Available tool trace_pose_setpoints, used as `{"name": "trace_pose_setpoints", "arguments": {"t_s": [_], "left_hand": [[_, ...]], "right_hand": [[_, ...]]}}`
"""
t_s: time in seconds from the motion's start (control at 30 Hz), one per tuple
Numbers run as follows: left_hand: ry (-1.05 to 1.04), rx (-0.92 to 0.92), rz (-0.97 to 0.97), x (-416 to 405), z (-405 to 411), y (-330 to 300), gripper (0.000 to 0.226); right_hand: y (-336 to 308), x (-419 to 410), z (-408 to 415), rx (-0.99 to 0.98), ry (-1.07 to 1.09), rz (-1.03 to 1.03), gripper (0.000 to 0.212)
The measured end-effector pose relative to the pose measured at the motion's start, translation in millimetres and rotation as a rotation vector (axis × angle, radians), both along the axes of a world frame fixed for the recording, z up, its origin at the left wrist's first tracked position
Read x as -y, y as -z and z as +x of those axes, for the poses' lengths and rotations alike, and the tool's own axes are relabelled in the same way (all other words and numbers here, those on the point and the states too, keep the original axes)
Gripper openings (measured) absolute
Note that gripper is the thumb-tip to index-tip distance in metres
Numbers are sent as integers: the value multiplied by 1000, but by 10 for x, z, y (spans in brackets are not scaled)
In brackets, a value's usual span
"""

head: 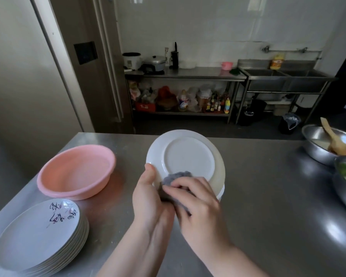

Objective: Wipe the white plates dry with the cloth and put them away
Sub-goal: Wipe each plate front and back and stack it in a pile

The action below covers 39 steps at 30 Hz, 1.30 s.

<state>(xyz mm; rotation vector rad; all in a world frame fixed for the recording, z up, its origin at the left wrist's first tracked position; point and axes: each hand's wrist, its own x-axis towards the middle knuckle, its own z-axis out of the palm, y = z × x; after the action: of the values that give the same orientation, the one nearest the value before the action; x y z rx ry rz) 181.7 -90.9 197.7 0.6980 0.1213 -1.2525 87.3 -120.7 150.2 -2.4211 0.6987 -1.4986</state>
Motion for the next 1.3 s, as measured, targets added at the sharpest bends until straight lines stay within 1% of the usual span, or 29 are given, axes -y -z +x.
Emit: {"name": "trace_pose_setpoints", "arguments": {"t_s": [0.03, 0.1, 0.13, 0.2, 0.3, 0.37, 0.43, 0.5, 0.57, 0.6, 0.7, 0.77, 0.83, 0.9, 1.03, 1.17, 1.23, 1.3], "left_hand": [[3, -12, 12, 0, 4, 14, 73], [-20, 8, 18, 6, 55, 38, 67], [-24, 22, 11, 8, 91, 41, 63], [-63, 70, 1, 11, 165, 41, 50], [-143, 154, 11, 11, 224, 116, 36], [-156, 202, 12, 3, 216, 161, 33], [-175, 262, -2, -14, 193, 185, 28], [-192, 299, -17, -32, 159, 193, 28], [-209, 365, -14, -45, 114, 210, 28], [-210, 419, -5, -47, 87, 225, 27], [-174, 537, 19, -34, -23, 263, 27], [-133, 515, -6, -39, -89, 294, 25], [-132, 441, -76, -64, -101, 305, 22], [-147, 445, -121, -80, -69, 318, 17], [-190, 653, -76, -78, -56, 352, 17], [-211, 778, -76, -122, -1, 323, 13], [-217, 768, -68, -138, 62, 325, 17], [-211, 679, -56, -141, 136, 321, 17]], "right_hand": [[-37, -2, 23, -45, -21, -31, 23], [-63, 36, -14, -95, -44, -88, 23], [-43, 56, -66, -87, -39, -110, 24], [45, 80, -187, -9, -7, -98, 26], [140, 75, -264, 84, 28, -3, 30], [138, 94, -289, 136, 56, 45, 25], [77, 173, -340, 221, 111, 149, 22], [-15, 294, -386, 254, 145, 289, 23], [-108, 379, -373, 215, 166, 387, 24], [-150, 397, -337, 184, 183, 397, 24], [-264, 354, -165, 95, 195, 283, 24], [-294, 266, -72, 29, 120, 173, 27], [-286, 156, -32, -51, 17, 72, 30], [-288, 88, -34, -97, -52, 46, 27], [-395, 143, -9, -55, 2, 103, 25], [-535, 299, -32, -1, 72, 182, 22], [-559, 460, -140, 36, 117, 262, 23], [-526, 596, -273, 77, 131, 361, 22]]}}
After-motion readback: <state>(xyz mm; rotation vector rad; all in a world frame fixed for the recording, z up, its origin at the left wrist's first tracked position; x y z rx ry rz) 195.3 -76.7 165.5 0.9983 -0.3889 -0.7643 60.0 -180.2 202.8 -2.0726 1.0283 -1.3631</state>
